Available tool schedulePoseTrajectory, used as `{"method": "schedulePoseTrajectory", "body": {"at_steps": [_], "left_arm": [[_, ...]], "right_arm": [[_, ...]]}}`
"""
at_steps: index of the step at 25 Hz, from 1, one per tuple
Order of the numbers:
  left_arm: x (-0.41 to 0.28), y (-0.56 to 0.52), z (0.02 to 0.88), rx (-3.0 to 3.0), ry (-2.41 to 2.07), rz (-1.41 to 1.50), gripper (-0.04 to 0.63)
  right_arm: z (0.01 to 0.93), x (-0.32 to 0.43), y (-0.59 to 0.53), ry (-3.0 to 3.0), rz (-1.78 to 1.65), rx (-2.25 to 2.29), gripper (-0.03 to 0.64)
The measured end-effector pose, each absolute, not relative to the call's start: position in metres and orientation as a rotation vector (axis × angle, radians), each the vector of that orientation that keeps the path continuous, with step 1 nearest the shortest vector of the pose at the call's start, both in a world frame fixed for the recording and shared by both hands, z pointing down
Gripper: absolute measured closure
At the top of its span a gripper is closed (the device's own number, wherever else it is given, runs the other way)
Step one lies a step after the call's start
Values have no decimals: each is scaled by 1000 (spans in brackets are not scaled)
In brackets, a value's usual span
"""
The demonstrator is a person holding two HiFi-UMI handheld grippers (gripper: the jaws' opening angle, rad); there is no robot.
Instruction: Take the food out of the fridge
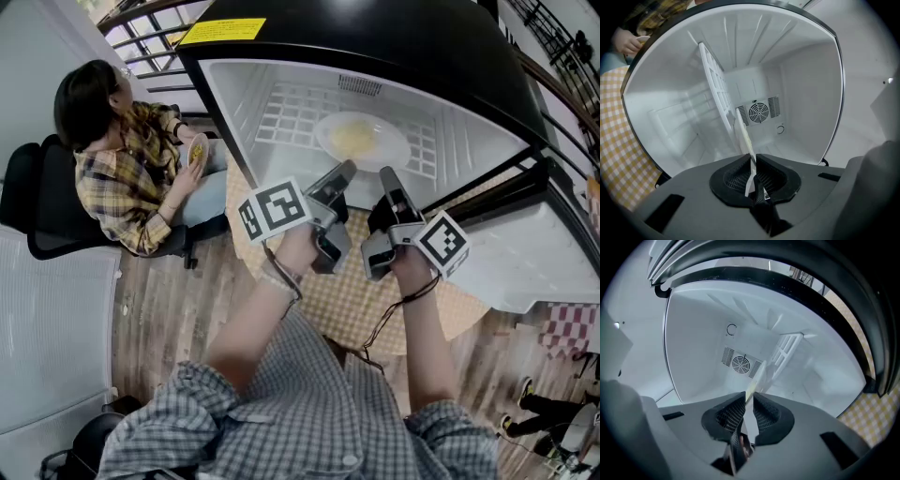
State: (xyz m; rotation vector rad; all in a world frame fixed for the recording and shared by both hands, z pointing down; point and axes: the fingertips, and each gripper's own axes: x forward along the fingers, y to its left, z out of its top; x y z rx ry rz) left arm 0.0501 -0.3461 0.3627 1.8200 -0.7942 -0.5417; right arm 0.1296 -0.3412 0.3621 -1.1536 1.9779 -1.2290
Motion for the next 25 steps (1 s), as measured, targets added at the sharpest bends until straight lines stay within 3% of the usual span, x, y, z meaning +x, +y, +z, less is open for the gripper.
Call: {"method": "schedulePoseTrajectory", "body": {"at_steps": [25], "left_arm": [[49, -291, 362, 1879, -801, -586, 558]], "right_arm": [[360, 126, -289, 2084, -1226, -1071, 571]]}}
